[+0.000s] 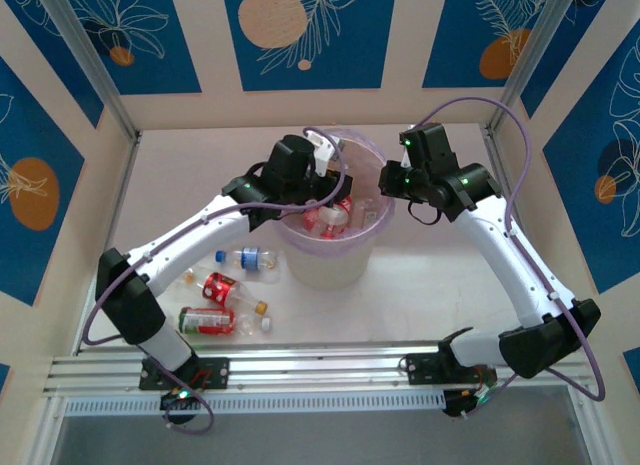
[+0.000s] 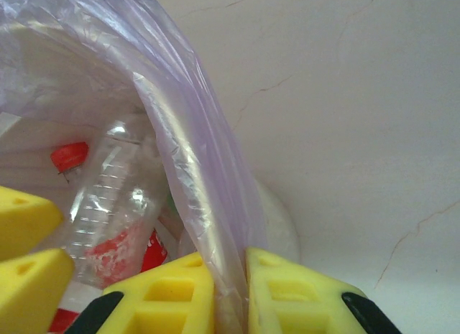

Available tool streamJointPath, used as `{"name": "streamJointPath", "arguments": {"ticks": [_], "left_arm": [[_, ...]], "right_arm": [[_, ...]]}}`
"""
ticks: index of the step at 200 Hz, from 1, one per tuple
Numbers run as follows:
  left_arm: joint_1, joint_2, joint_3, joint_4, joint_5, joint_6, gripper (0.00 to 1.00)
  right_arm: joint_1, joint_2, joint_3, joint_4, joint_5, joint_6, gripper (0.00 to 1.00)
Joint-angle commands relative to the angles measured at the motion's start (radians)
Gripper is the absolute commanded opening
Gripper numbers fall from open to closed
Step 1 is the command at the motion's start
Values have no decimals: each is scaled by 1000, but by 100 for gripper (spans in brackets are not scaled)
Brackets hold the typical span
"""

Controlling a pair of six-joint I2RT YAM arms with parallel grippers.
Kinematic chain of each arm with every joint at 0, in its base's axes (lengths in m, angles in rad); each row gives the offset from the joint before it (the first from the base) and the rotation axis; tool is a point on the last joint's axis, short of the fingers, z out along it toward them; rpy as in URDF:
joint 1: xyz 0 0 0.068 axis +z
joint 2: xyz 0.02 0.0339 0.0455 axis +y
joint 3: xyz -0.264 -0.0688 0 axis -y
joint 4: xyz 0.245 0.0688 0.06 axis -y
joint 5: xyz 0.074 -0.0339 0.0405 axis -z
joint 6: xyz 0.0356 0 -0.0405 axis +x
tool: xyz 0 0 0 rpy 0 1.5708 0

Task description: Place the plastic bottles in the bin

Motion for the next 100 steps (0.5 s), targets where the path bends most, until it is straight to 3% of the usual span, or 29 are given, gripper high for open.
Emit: {"name": "streamJointPath", "arguments": {"ticks": [1, 51, 73, 90, 100], "left_arm": [[-13, 3, -16, -39, 45, -13, 36], [-11, -10, 26, -75, 10, 21, 38], [-10, -40, 84, -106, -7, 45, 67], [-7, -81, 120, -141, -50, 60, 79], [-2, -111, 130, -162, -86, 61, 80]], "right_arm": [[9, 16, 23, -3, -6, -5, 17], [17, 29, 33, -5, -3, -1, 17], [20, 33, 39, -7, -2, -2, 17], [21, 36, 43, -9, 1, -7, 17], [21, 37, 46, -12, 3, -9, 17]]}}
